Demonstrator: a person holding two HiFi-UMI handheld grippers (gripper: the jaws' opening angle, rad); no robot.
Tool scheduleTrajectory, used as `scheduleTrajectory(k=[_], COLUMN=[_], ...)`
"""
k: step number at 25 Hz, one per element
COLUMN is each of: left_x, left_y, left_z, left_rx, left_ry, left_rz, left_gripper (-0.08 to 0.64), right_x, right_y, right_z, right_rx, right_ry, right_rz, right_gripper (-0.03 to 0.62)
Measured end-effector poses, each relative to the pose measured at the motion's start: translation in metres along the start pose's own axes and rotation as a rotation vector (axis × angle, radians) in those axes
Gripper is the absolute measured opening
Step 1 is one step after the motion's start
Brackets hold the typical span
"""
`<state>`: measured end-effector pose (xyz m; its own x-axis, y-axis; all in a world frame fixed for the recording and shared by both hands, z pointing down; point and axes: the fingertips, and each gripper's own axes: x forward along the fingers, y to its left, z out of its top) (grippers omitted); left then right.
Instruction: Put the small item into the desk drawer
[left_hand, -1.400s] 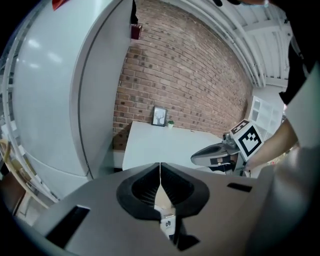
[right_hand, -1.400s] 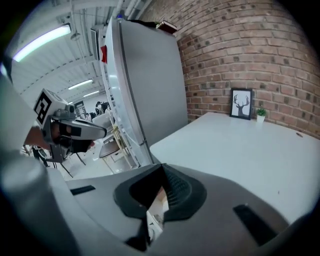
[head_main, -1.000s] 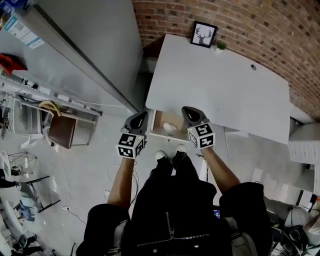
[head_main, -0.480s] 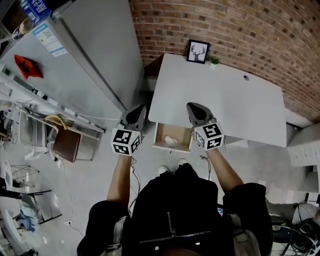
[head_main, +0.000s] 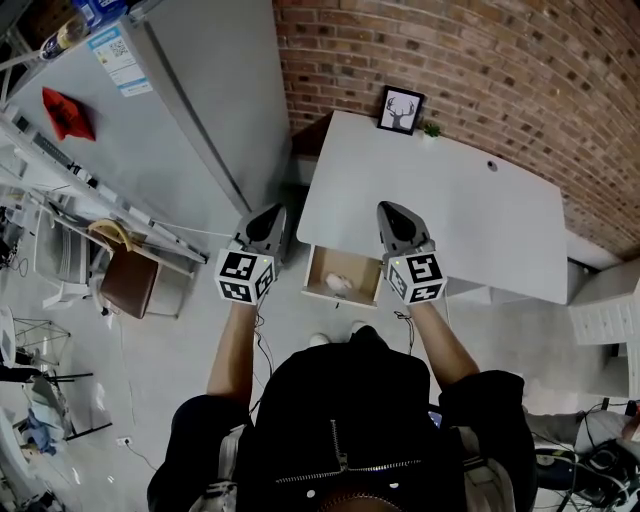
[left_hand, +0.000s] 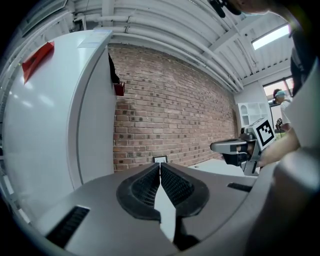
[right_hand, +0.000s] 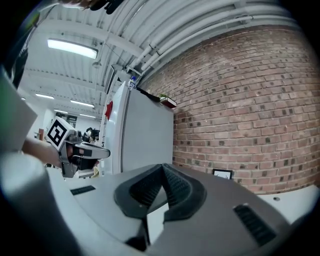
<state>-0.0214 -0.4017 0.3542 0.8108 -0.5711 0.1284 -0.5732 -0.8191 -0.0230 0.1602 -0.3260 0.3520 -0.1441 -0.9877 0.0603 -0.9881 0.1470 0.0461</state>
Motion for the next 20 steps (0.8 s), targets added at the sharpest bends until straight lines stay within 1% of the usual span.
scheduleTrajectory(k=[7,20], left_x=[-0.004,-0.006], left_y=[0.008,0.004], left_z=[-0.004,-0.011], left_rx=[-0.011,-0.023], left_ry=[-0.003,0.003], left_rz=[0.010,0.005], left_gripper=[0.022,0.022], right_x=[0.001,-0.001], right_y=[0.004,0.010], right_z=[0.000,-0.010], right_rx=[-0.009,-0.010], right_ry=[0.009,0.033], right_rz=[0.008,0.020], right_gripper=[0.003,0.003])
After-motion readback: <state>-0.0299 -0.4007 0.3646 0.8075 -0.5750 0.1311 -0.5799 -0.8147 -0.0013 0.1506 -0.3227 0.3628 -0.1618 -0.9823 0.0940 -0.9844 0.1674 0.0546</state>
